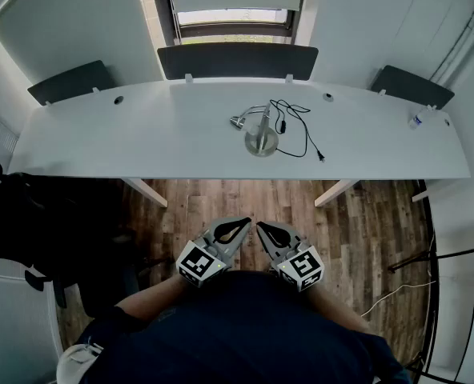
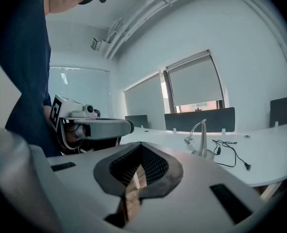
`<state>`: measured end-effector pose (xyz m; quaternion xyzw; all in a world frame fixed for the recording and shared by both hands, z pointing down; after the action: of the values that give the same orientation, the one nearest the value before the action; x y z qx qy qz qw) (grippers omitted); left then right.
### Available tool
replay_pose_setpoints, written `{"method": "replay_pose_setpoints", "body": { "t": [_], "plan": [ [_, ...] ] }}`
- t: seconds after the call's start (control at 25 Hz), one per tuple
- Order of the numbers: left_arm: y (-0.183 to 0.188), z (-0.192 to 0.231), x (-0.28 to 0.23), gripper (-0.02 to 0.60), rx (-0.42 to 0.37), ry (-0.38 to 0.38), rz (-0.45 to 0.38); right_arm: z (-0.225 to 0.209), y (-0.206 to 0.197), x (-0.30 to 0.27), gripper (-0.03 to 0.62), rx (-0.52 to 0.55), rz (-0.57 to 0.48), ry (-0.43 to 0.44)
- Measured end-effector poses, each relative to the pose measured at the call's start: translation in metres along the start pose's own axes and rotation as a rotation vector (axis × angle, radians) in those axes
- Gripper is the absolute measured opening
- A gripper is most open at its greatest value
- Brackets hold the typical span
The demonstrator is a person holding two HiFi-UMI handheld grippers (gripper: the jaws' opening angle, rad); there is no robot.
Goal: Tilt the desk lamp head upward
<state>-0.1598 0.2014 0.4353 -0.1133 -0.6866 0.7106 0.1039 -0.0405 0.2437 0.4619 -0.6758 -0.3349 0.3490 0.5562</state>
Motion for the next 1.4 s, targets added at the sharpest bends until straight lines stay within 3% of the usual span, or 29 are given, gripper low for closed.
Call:
{"method": "replay_pose_setpoints", "body": {
  "t": [0.52, 0.88, 1.04, 1.4],
  "plan": [
    [-0.004, -0.002, -0.044, 0.006, -0.020, 0.038, 0.015, -0.042, -0.001, 0.009, 0.009, 0.004, 0.001, 0.048],
    [-0.007, -0.018, -0.087, 0.006, -0.027, 0.126, 0.041, -0.092, -0.002, 0.033, 0.011, 0.020, -0.012, 0.075],
    [-0.012, -0.027, -0.098, 0.006, -0.024, 0.157, 0.066, -0.112, -0.007, 0.040, 0.011, 0.020, 0.007, 0.050],
    [-0.011, 0.010, -0.120, 0.006, -0.014, 0.173, 0.049, -0.141, 0.000, 0.007, 0.011, 0.047, 0.049, 0.043]
  ]
}}
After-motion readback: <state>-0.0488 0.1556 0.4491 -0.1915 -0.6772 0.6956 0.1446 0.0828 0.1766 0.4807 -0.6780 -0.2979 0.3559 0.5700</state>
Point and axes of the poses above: the fingertips, and each gripper's own axes: x backward along the fingers, z to its left, y out of its top, the point moved 7 cm from there along x, backward along the fingers, and after that the axes turned 5 degrees about -z, right-handed, at the moved point
